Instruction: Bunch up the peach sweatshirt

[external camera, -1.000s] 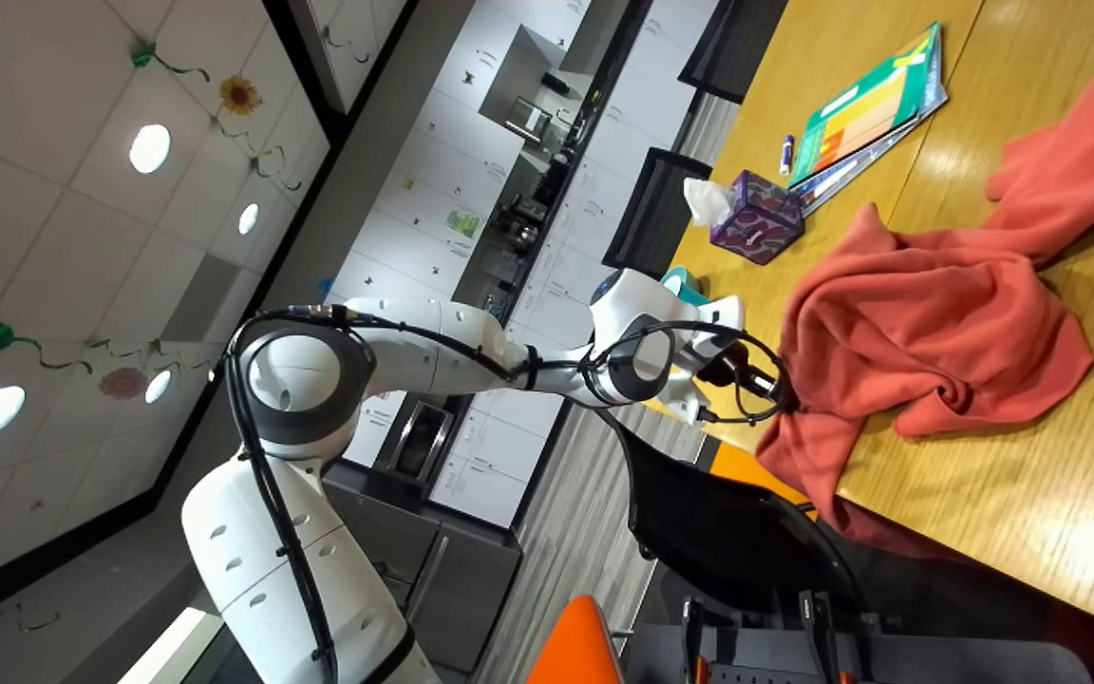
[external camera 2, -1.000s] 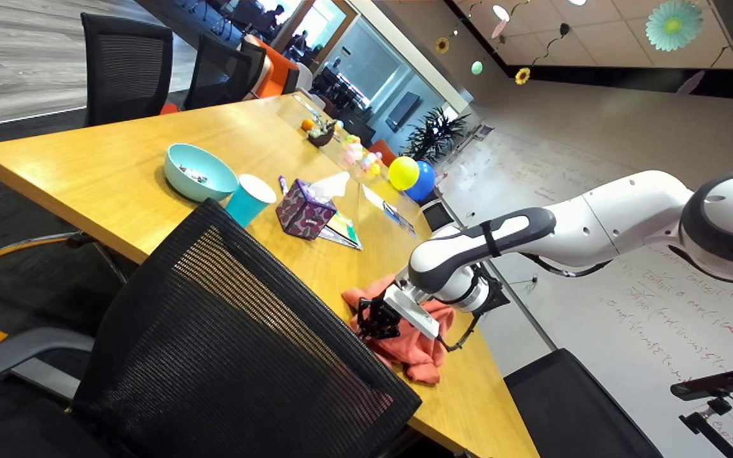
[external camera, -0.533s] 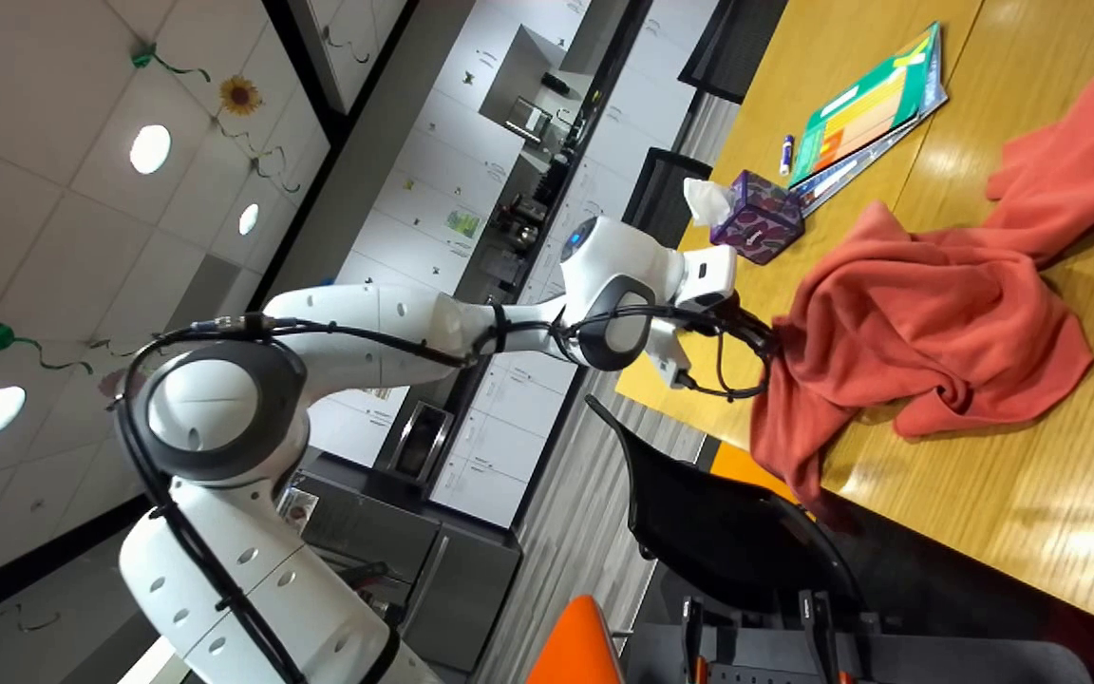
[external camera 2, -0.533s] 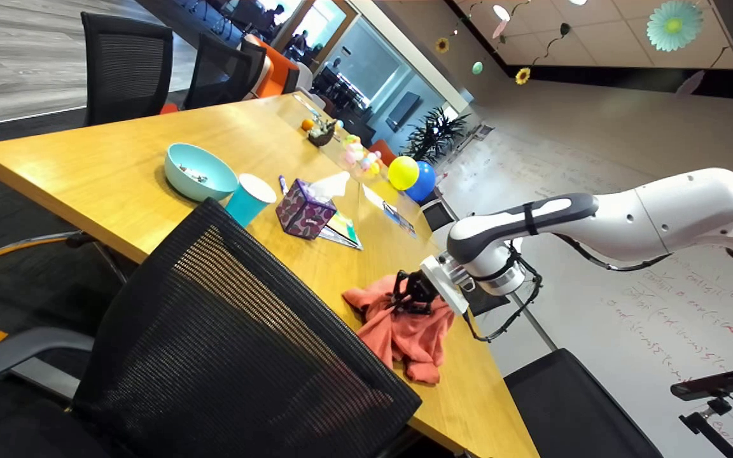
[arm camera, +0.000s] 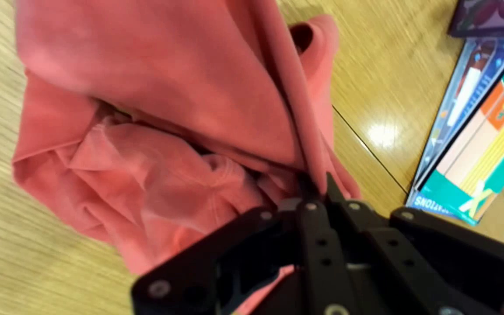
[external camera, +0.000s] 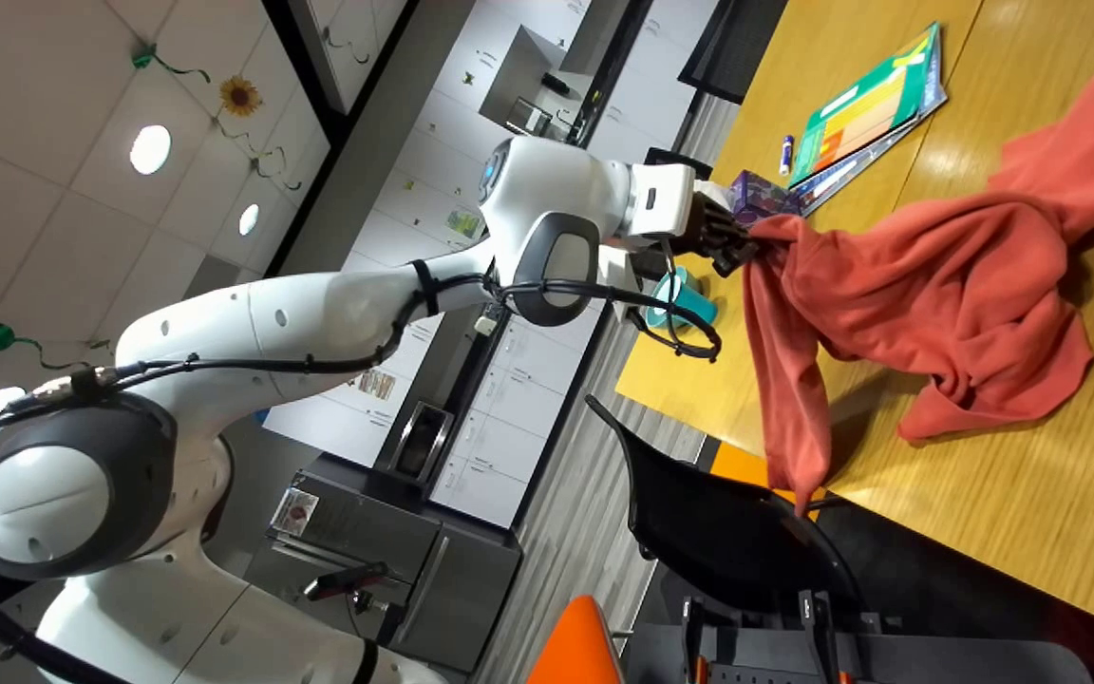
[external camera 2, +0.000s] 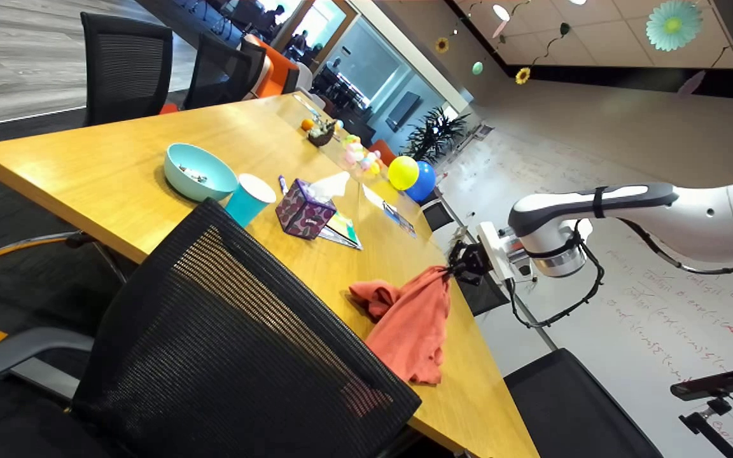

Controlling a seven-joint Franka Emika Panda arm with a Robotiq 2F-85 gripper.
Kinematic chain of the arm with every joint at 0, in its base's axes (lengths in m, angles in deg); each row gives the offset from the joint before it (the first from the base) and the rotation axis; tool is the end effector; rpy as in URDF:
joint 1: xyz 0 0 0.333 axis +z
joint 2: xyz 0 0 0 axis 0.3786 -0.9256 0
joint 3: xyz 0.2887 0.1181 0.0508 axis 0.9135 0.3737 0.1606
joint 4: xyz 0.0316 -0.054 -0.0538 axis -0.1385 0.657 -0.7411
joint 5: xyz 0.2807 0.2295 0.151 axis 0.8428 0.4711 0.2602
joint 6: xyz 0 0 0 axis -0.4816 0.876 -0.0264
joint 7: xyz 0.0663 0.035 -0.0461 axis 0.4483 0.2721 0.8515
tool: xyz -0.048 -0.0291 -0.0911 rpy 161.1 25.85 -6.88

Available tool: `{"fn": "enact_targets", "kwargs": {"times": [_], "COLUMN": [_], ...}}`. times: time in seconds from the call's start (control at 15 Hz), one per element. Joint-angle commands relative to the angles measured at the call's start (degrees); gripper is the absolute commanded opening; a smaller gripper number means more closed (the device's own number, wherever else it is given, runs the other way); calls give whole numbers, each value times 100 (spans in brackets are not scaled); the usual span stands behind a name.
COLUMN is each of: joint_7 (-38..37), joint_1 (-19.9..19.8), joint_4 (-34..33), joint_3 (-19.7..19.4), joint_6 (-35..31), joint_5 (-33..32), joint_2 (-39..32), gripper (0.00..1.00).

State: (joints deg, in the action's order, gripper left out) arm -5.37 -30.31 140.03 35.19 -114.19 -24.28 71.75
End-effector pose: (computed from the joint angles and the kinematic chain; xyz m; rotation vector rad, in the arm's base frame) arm 0.5096 -0.2180 0.3157 -2.2409 1.8255 -0.4120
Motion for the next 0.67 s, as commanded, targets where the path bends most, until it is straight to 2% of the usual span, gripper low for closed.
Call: {"fn": "enact_targets", "kwargs": {"times": [0.0,0.2,0.4,0.47,0.53,0.6], "joint_7": [-942,-1964,-3316,-3765,-4203,-4311], "joint_1": [-67,51,198,290,290,308], "joint_4": [-39,-41,-44,-61,-51,-43], "joint_3": [-137,-376,-680,-845,-841,-849], "joint_6": [-154,-427,-408,-272,-123,32], "joint_5": [-76,-369,-963,-1181,-1467,-1574], "joint_2": [263,275,230,213,288,352], "gripper": [1,1,1,30,31,36]}}
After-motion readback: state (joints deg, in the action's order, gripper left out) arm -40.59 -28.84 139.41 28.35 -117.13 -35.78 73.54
